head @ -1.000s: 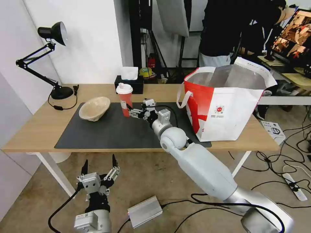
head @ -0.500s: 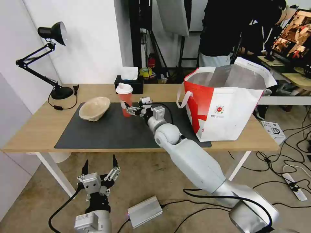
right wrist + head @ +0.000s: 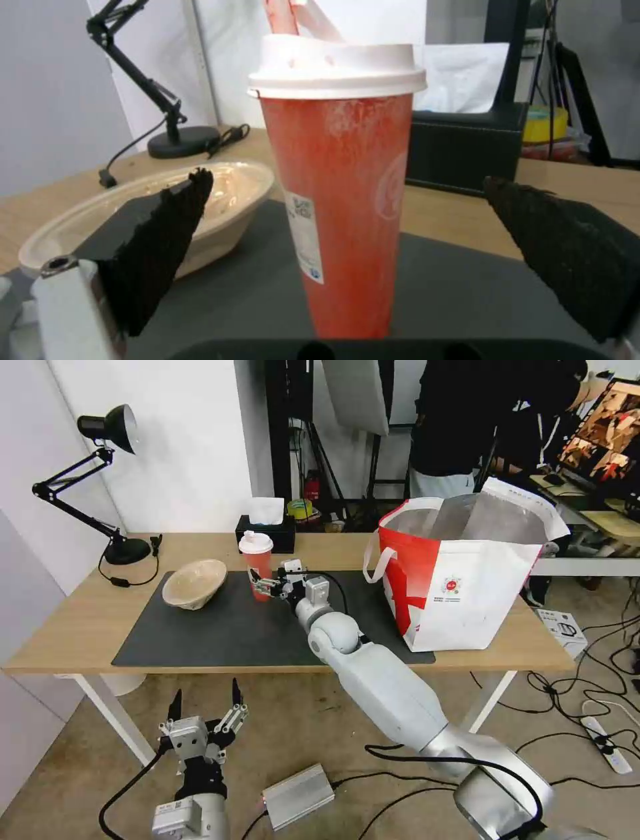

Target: Pick up the trash from the table and place it into the takeout bag.

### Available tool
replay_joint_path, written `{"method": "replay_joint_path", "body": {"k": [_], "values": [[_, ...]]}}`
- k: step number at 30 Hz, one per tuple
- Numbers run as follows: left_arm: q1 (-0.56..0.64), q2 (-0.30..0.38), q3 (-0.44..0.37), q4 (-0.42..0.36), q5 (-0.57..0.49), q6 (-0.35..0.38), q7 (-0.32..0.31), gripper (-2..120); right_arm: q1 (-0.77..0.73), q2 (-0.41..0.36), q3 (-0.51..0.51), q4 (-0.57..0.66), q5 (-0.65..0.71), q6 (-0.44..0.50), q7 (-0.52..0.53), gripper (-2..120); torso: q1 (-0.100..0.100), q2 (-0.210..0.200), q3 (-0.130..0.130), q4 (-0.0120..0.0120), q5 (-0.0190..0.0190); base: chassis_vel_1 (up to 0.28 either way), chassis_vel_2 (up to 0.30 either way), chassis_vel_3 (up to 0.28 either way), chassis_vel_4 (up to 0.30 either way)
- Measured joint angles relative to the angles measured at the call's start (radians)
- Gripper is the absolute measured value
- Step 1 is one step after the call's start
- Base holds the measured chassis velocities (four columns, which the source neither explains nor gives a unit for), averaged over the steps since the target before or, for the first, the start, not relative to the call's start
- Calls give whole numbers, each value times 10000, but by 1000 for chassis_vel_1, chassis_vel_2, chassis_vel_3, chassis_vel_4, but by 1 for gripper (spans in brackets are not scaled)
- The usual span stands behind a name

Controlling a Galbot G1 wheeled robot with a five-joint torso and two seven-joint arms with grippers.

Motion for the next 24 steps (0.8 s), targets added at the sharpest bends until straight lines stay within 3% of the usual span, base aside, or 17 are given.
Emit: {"method": "replay_joint_path", "body": {"k": [24], "values": [[-20, 70, 73, 6, 6, 0, -26, 100, 669, 684, 215, -1650, -140, 196, -346, 100, 0, 0, 0, 0, 0, 0, 0, 0, 0]]}}
